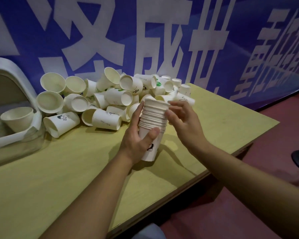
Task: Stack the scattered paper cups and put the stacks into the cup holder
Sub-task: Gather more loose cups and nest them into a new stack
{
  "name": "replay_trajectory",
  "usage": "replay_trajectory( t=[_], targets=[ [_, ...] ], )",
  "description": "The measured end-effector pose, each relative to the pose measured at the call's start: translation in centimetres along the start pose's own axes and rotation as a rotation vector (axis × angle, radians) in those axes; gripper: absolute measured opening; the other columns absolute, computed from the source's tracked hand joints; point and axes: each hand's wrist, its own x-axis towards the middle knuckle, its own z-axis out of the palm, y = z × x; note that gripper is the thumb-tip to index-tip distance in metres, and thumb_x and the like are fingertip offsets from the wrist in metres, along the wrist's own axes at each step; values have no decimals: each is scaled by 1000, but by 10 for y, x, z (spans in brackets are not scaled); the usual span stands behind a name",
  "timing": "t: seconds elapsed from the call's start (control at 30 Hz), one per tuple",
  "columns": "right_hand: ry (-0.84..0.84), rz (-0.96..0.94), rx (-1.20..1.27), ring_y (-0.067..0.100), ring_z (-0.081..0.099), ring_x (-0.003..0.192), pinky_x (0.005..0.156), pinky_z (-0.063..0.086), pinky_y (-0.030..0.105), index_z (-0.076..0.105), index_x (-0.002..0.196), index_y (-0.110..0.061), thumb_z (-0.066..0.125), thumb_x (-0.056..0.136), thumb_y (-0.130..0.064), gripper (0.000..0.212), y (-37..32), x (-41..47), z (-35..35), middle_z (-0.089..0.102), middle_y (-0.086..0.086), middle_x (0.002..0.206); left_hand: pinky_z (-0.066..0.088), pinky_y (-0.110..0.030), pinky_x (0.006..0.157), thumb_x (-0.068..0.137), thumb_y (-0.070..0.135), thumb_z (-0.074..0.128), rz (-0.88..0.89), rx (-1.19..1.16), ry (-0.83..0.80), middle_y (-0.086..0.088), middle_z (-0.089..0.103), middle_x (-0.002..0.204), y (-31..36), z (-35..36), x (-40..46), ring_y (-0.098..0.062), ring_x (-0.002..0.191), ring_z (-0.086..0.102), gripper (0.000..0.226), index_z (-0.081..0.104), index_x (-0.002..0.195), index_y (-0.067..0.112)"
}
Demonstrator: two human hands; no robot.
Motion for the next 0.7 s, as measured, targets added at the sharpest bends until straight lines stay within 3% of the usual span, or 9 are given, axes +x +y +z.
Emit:
replay_trajectory(
  t=[0.07,0.2,0.27,0.37,0.47,0.6,0.7],
  targets=[
    [-20,-10,-55,2,63,108,92,57,40,62,126,-29,64,97,-32,29,8,-3,5,67,-13,120,48,-8,83,77,59,61,6,-18,52,47,49,126,-3,-4,2,13,110,58,92,20,157,41],
    [-31,13,-42,5,63,104,87,57,35,63,132,-32,66,97,-29,35,17,5,7,64,-17,126,53,-39,102,79,55,63,24,-24,125,10,48,150,-10,-9,5,-6,125,57,87,20,155,49],
    [42,64,-110,9,59,110,91,55,36,54,139,-36,70,93,-27,49,27,17,7,59,-15,130,51,-45,105,80,53,63,42,-27,171,4,45,153,-8,-10,6,-13,129,56,84,21,152,55],
    [102,170,-259,21,45,131,108,44,48,37,146,-44,82,81,-31,80,50,41,10,46,-6,147,53,-38,101,78,51,62,51,-41,235,6,48,148,-7,-14,9,-9,123,59,83,22,151,52],
    [60,244,-268,24,36,142,114,37,54,28,150,-44,89,72,-35,99,66,62,16,37,-2,156,56,-37,96,76,51,63,21,-53,264,1,52,144,-11,-18,11,-9,114,63,85,25,152,46],
    [-35,248,-229,24,40,139,112,40,50,27,152,-37,88,74,-33,99,72,71,26,43,-2,152,57,-40,96,75,52,64,10,-61,272,-5,53,143,-11,-19,11,-13,114,64,82,27,149,46],
    [-6,238,-179,23,51,127,101,51,45,34,150,-34,86,78,-29,89,73,71,30,50,-3,136,57,-38,94,76,53,64,23,-57,258,-5,53,143,-10,-19,12,-13,114,64,81,26,148,49]
  ],
)
